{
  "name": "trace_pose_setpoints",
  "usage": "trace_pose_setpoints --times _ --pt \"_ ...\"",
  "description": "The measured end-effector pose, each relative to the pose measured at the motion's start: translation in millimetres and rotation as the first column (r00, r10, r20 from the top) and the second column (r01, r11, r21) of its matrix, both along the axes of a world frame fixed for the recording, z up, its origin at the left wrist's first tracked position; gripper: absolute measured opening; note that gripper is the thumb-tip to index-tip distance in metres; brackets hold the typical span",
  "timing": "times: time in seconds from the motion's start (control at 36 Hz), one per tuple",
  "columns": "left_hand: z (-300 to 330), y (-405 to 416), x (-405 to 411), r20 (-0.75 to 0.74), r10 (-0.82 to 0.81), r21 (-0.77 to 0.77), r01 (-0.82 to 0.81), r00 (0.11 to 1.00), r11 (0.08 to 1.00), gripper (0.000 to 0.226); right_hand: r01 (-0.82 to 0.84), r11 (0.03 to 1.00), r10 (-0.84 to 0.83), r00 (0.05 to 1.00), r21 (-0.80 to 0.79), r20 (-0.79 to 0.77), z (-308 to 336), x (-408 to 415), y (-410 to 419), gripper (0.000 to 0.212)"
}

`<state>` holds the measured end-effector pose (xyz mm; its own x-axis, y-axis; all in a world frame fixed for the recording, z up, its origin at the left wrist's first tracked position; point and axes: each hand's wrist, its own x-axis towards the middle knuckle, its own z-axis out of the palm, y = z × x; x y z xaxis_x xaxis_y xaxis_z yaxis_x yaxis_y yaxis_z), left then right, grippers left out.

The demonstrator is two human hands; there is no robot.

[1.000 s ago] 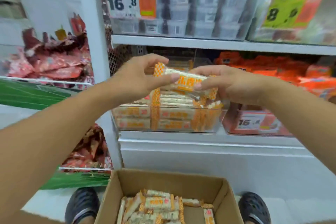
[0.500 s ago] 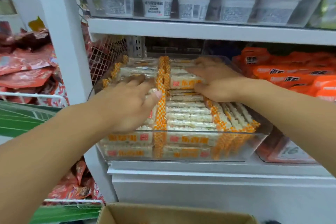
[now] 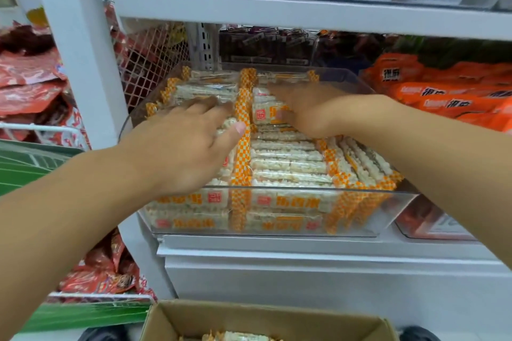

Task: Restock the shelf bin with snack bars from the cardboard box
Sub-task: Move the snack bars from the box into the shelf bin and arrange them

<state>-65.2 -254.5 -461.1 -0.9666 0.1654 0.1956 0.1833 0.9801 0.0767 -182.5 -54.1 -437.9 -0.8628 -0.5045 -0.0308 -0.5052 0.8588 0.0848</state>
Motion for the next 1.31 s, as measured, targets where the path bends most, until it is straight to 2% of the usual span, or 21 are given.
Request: trace_pose_setpoints --times 0.17,0.33,0.42,0.5,0.58,0.64,0.69,0.75,0.78,0.81,0.83,0.86,0.89,0.92,0.94,1.06,1.11,1.14,1.22,1.31 --pt "0.0 1.6 0.7 -0.022 0.01 0.011 -0.01 1.0 1.0 0.072 0.029 0.997 -0.027 0.999 0.068 -0.037 -0.7 8.4 1.5 0.072" --pt "-1.3 -1.7 -1.2 -0.086 -0.018 0.029 0.021 0.996 0.999 0.077 -0.025 1.0 0.023 0.996 -0.017 -0.092 1.1 14.8 4.9 0.073" --pt "5.3 1.8 4.0 -0.221 -0.057 -0.001 0.058 0.974 0.998 0.067 -0.146 0.986 0.133 0.981 -0.084 -0.141 5.8 31.7 12.6 0.071" --pt "15.7 13.4 17.7 -0.39 -0.114 -0.009 0.12 0.914 0.993 0.054 -0.334 0.935 0.284 0.906 -0.12 -0.313 8.4 67.4 28.6 0.063" --pt "15.0 30.1 43.3 -0.543 -0.214 0.043 0.281 0.812 0.959 0.035 -0.48 0.852 0.372 0.837 -0.209 -0.402 1.7 115.7 49.6 0.046" --pt "5.3 39.3 63.2 -0.561 -0.318 0.049 0.414 0.764 0.909 0.034 -0.539 0.804 0.43 0.819 -0.252 -0.381 -10.6 147.9 61.9 0.046" --pt "-15.2 47.7 82.6 -0.467 -0.461 0.035 0.537 0.755 0.843 0.035 -0.531 0.768 0.46 0.846 -0.357 -0.269 -33.4 173.8 70.6 0.046" --pt "-48.7 62.1 100.9 -0.194 -0.553 0.0 0.564 0.81 0.826 0.029 -0.401 0.818 0.427 0.904 -0.412 -0.033 -75.1 195.5 76.3 0.046" --pt "-69.4 69.2 108.3 0.028 -0.536 -0.04 0.536 0.844 0.843 0.026 -0.32 0.877 0.387 0.912 -0.358 0.135 -99.9 204.5 78.6 0.044" --pt "-94.4 74.7 115.7 0.262 -0.473 -0.102 0.511 0.842 0.853 0.023 -0.271 0.935 0.335 0.887 -0.23 0.317 -130.2 213.0 81.4 0.04" --pt "-122.8 76.7 123.3 0.49 -0.37 -0.15 0.494 0.789 0.856 0.026 -0.263 0.962 0.265 0.825 -0.076 0.5 -160.3 219.6 84.1 0.034" --pt "-150.9 77.1 132.0 0.682 -0.241 -0.171 0.471 0.69 0.865 0.033 -0.278 0.958 0.164 0.74 0.075 0.652 -190.4 226.7 86.6 0.031" --pt "-178.4 76.6 142.1 0.805 -0.125 -0.182 0.443 0.579 0.878 0.04 -0.3 0.931 0.043 0.656 0.207 0.754 -218.8 235.2 89.6 0.034" --pt "-204.0 75.1 152.0 0.862 -0.047 -0.181 0.394 0.504 0.901 0.045 -0.32 0.898 -0.056 0.598 0.303 0.8 -244.2 245.0 92.9 0.039" --pt "-225.2 74.4 162.2 0.883 -0.011 -0.158 0.318 0.47 0.935 0.046 -0.321 0.88 -0.116 0.572 0.351 0.812 -268.7 254.3 95.8 0.044" --pt "-278.5 80.6 199.9 0.891 -0.063 0.065 0.01 0.45 0.998 0.035 -0.218 0.916 -0.162 0.565 0.336 0.809 -344.2 287.3 105.9 0.063" --pt "-293.5 86.3 209.8 0.915 -0.1 0.162 -0.128 0.39 0.978 0.029 -0.154 0.932 -0.228 0.461 0.33 0.858 -368.1 298.0 111.8 0.074" --pt "-299.0 88.5 210.9 0.925 -0.104 0.178 -0.174 0.366 0.968 0.027 -0.131 0.941 -0.227 0.439 0.312 0.869 -379.4 300.7 112.9 0.077" --pt "-307.8 95.7 205.4 0.923 -0.112 0.217 -0.26 0.367 0.941 0.024 -0.271 0.921 -0.101 0.53 0.281 0.842 -385.2 300.8 104.5 0.061" --pt "-308.1 102.1 201.5 0.906 -0.144 0.298 -0.359 0.397 0.884 0.025 -0.429 0.861 -0.017 0.512 0.273 0.859 -384.4 302.3 92.0 0.039"
